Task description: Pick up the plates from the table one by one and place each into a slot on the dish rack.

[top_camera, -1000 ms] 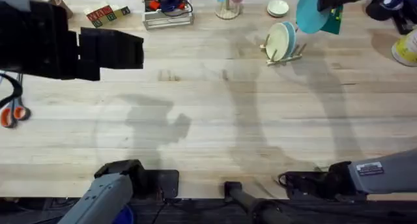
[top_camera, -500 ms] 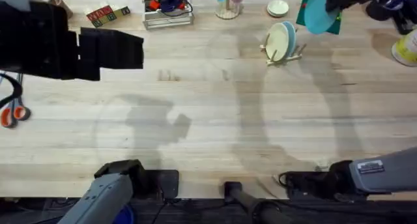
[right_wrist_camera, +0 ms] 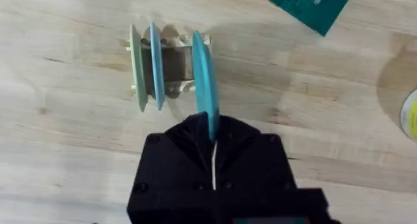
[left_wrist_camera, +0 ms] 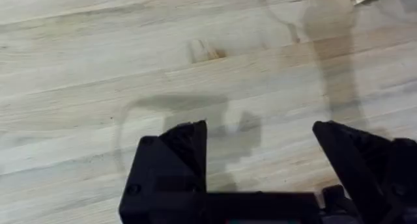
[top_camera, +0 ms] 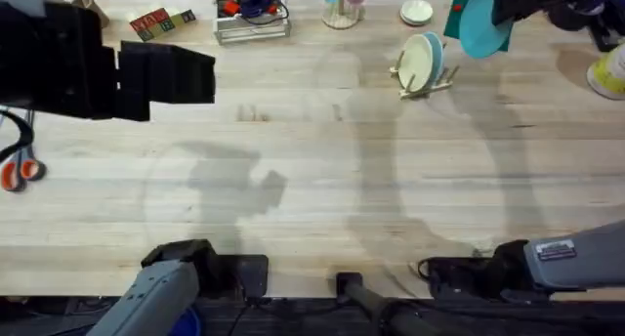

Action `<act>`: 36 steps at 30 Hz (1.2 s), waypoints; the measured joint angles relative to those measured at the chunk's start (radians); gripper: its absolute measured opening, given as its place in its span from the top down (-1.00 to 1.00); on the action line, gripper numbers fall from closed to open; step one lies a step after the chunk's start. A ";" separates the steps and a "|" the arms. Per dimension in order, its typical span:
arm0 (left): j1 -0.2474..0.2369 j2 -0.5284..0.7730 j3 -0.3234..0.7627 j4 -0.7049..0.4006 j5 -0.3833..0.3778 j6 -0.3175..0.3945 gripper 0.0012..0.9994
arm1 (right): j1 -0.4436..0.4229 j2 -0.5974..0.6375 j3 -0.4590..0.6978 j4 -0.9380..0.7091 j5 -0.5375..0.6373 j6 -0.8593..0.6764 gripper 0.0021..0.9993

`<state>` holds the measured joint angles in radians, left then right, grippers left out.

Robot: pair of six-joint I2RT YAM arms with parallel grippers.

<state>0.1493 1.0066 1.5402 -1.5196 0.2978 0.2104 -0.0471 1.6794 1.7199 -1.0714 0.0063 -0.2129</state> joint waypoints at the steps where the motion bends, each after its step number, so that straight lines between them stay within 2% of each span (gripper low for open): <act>1: 0.000 0.000 0.000 0.000 0.000 0.000 -0.99 | 0.000 0.000 0.000 0.000 0.000 -0.005 0.95; 13: 0.000 0.000 0.000 0.000 0.000 0.000 -0.99 | 0.000 0.000 0.000 0.000 0.000 -0.043 0.95; 24: 0.000 0.000 0.000 0.000 0.000 0.000 -0.99 | -0.015 0.001 0.000 0.000 -0.060 -0.076 0.95; 36: 0.000 0.000 0.000 0.000 0.000 0.000 -0.99 | -0.026 0.040 0.000 0.002 -0.061 -0.100 0.95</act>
<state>0.1493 1.0069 1.5402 -1.5196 0.2979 0.2104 -0.0734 1.7199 1.7199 -1.0698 -0.0547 -0.3132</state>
